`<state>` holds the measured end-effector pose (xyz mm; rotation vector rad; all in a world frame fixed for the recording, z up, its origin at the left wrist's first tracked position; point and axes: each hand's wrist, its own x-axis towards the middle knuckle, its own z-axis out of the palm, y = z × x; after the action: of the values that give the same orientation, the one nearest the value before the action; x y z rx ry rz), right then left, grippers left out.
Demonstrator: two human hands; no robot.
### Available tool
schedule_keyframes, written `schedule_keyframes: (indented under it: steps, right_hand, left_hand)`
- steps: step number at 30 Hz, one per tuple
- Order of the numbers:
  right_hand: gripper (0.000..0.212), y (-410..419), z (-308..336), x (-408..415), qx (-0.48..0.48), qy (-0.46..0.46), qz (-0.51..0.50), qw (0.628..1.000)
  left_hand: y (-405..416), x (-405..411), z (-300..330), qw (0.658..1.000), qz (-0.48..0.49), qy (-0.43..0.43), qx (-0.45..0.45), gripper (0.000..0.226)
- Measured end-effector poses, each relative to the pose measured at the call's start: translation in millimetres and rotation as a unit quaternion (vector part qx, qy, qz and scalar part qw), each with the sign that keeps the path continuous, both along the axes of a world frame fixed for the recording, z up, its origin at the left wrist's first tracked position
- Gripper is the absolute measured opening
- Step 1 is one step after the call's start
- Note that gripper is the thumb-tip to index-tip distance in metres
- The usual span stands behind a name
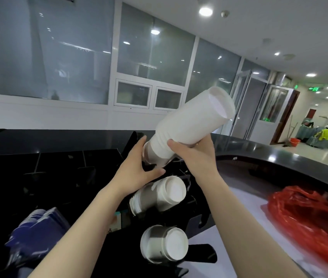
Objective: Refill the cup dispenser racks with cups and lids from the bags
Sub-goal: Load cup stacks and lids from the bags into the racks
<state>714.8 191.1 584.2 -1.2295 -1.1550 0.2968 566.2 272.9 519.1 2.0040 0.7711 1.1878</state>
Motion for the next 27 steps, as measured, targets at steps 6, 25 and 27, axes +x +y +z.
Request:
schedule_keyframes:
  steps: [6,25,27]
  right_hand:
    - [0.070,-58.8,2.0,-3.7,-0.034,-0.020,0.152,0.988]
    - [0.082,-168.7,-74.3,36.8,-0.004,-0.045,0.075,0.996]
    - [0.081,-163.0,-89.5,31.7,-0.018,-0.051,0.068,0.996]
  left_hand:
    - [-74.7,-1.9,17.6,0.989,0.010,-0.073,0.131,0.109]
    - [-161.1,-2.6,-83.0,0.999,0.022,0.000,0.038,0.084]
    - [-161.8,-8.8,-97.2,0.999,0.045,-0.029,0.002,0.087]
